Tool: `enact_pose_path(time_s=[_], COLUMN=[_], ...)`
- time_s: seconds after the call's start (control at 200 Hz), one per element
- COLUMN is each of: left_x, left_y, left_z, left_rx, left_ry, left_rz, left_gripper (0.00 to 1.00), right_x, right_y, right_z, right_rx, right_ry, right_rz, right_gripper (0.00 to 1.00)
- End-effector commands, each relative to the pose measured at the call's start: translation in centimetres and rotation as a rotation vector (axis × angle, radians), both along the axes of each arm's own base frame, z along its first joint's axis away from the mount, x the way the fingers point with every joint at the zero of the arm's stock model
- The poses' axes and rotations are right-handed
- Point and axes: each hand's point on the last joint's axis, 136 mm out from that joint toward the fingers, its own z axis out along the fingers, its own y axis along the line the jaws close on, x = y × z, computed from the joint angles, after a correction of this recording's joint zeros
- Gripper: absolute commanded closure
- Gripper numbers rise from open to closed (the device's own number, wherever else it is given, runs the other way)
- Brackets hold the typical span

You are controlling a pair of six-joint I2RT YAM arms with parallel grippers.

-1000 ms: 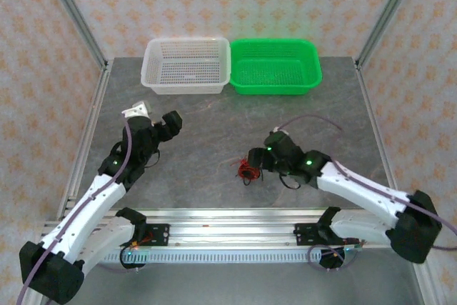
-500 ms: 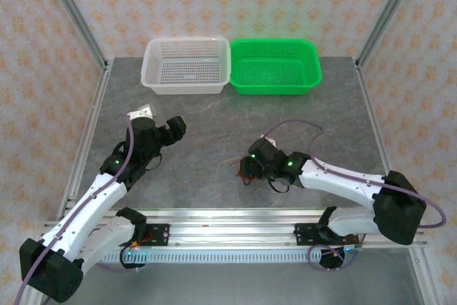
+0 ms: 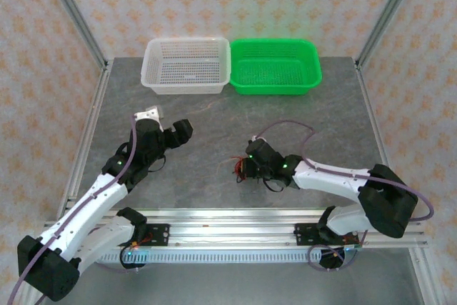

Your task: Untangle the cables

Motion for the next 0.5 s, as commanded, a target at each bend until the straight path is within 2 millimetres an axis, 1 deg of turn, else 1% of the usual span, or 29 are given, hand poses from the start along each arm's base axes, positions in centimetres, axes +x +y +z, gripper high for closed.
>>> enact_pose_path(time_s=[0.0,0.045,0.08,0.095,0.115,0.14,0.15,0.16,0.295,0.37,0.495], left_x=[-0.1,-0.3,-0.5,-0.6,-0.7,-0.9,-1.0,-1.0,-2.2,-2.9,-3.9], left_y=[-1.5,-2.1,-2.8,-3.1,-3.5,-4.1,-4.3,-4.5,-7.7,-9.6,-12.2], left_z=[0.4,0.5,0.5,0.6,0.6,0.6,0.5,0.6,0.2,0.4,0.8], left_rx=[-0.038,-0.049,-0.059,-0.063,-0.070,-0.078,-0.080,-0.084,-0.139,-0.175,-0.232], left_ry=[-0.025,-0.035,-0.043,-0.048,-0.054,-0.059,-0.059,-0.063,-0.088,-0.115,-0.171], left_rz=[-0.056,-0.087,-0.119,-0.133,-0.151,-0.175,-0.183,-0.194,-0.329,-0.409,-0.528], left_gripper=[0.11,0.11,0.11,0.11,0.11,0.11,0.11,0.11,0.11,0.12,0.16], right_x=[0.5,0.9,1.4,1.4,1.7,1.9,2.1,2.2,3.1,3.5,4.3], right_y=[0.0,-0.2,-0.4,-0.5,-0.6,-0.8,-0.9,-1.0,-2.0,-2.3,-2.6], right_z=[1.4,2.5,3.8,3.9,4.9,5.2,6.1,6.6,10.8,12.2,13.8], right_rx=[0.083,0.131,0.180,0.189,0.222,0.239,0.262,0.277,0.432,0.498,0.620], right_ry=[-0.027,-0.035,-0.046,-0.045,-0.053,-0.046,-0.059,-0.061,-0.051,-0.021,0.044], right_rz=[0.045,0.046,0.045,0.045,0.045,0.045,0.045,0.045,0.049,0.035,0.003], right_gripper=[1.00,1.00,1.00,1.00,1.00,1.00,1.00,1.00,1.00,1.00,1.00])
